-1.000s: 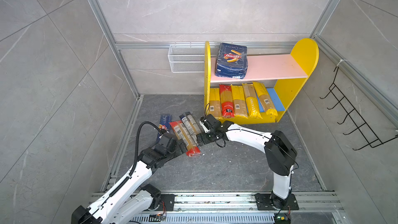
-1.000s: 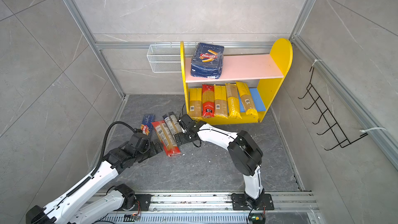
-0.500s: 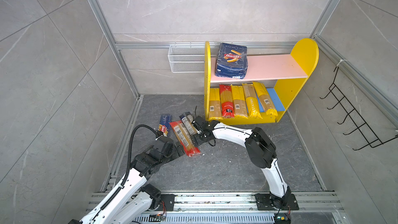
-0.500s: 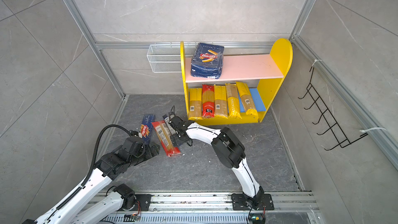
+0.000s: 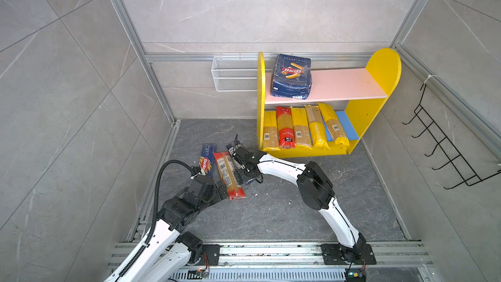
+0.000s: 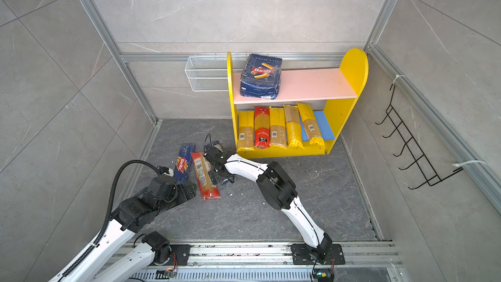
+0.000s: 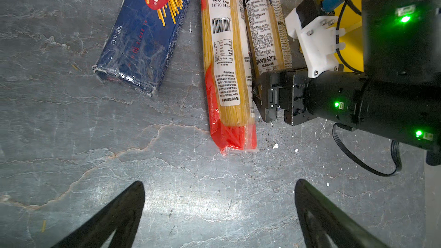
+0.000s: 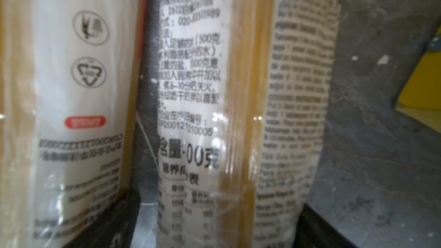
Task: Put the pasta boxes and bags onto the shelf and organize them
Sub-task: 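Reach the right gripper to the white-labelled spaghetti bag beside the left gripper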
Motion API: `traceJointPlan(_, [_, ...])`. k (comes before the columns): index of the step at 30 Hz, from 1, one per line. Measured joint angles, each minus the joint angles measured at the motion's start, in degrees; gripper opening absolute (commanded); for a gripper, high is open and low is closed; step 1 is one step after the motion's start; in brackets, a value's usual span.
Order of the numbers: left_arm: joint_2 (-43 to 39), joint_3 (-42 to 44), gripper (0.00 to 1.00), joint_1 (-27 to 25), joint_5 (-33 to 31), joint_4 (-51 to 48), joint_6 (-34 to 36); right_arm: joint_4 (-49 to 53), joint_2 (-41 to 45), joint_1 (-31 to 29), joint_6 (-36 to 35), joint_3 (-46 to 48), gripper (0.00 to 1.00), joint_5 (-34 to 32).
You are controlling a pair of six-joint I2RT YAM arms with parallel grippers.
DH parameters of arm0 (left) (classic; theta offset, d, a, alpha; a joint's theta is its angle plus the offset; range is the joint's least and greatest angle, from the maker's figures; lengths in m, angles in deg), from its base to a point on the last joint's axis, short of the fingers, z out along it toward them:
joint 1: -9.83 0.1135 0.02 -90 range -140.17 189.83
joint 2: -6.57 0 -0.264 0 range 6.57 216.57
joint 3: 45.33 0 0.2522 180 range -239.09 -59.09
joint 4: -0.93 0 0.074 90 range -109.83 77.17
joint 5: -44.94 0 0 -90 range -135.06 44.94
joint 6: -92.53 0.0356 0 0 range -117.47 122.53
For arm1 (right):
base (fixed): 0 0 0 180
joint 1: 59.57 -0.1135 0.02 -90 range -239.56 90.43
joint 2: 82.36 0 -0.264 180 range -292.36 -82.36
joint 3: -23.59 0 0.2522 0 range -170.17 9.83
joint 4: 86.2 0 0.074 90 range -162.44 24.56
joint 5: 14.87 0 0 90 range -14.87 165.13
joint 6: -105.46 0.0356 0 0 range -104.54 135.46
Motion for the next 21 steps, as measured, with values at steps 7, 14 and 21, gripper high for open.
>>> traceJointPlan(7, [-0.4,0.0,1.0,0.0,0.0,-0.1,0.1,-2.1,0.3,0.0,0.0,1.4,0.79,-0.5])
traceJointPlan(14, [-1.0,0.0,1.0,0.0,0.0,-0.2,0.1,-10.8,5.0,-0.1,1.6,10.3,0.35,-0.9])
traceJointPlan(21, [-2.7,0.0,1.0,0.0,0.1,-1.4,0.1,-15.8,13.2,0.0,3.8,22.8,0.24,4.3])
